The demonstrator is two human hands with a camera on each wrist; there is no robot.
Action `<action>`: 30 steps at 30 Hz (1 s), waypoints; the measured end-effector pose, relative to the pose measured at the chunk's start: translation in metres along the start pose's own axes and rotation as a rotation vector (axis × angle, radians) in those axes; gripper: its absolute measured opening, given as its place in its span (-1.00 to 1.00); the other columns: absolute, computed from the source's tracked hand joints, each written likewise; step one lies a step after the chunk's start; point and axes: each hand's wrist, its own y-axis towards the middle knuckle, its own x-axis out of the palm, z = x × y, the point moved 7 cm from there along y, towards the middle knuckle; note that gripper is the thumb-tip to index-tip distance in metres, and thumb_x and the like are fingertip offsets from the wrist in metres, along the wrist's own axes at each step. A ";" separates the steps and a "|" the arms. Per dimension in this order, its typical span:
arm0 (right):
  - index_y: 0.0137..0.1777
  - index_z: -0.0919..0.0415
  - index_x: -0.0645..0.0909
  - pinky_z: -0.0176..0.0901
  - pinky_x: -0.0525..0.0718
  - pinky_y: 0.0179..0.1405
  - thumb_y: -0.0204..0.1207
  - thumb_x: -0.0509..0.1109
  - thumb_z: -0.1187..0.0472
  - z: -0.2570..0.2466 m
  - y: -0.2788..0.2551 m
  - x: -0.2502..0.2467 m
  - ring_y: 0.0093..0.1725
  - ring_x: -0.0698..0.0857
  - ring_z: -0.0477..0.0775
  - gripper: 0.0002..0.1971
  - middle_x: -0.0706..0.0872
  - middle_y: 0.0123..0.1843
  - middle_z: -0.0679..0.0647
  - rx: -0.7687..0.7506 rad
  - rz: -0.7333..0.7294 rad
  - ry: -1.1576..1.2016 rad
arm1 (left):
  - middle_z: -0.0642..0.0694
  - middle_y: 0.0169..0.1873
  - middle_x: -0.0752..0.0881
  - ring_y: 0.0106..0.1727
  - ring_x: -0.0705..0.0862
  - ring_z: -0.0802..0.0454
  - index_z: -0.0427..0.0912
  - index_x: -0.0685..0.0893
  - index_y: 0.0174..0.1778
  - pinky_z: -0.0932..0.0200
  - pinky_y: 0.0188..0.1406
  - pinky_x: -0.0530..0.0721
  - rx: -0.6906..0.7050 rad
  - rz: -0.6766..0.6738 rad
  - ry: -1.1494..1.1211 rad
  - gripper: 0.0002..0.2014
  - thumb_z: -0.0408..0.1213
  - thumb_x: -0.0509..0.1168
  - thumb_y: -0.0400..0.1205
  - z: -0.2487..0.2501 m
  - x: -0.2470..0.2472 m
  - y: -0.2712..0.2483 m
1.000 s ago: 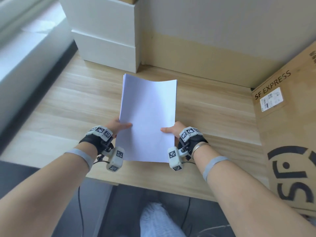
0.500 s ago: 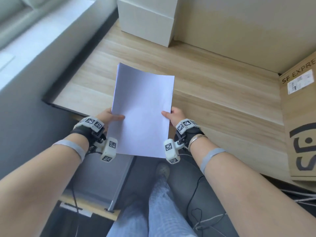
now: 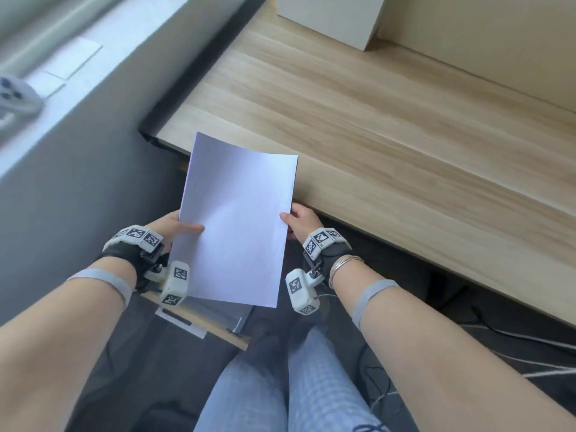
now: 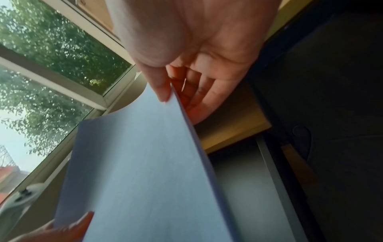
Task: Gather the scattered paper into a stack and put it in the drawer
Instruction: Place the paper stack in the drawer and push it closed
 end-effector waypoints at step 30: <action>0.45 0.29 0.43 -0.24 0.70 -0.22 0.64 0.16 0.24 0.155 0.086 0.110 -0.07 0.76 0.12 -0.61 0.69 -0.02 0.22 0.436 -0.148 0.061 | -0.15 0.15 0.61 0.12 0.60 -0.08 -0.26 0.39 0.49 0.04 0.17 0.50 -0.047 0.032 0.357 -0.39 -0.58 0.36 0.51 -0.115 -0.033 0.135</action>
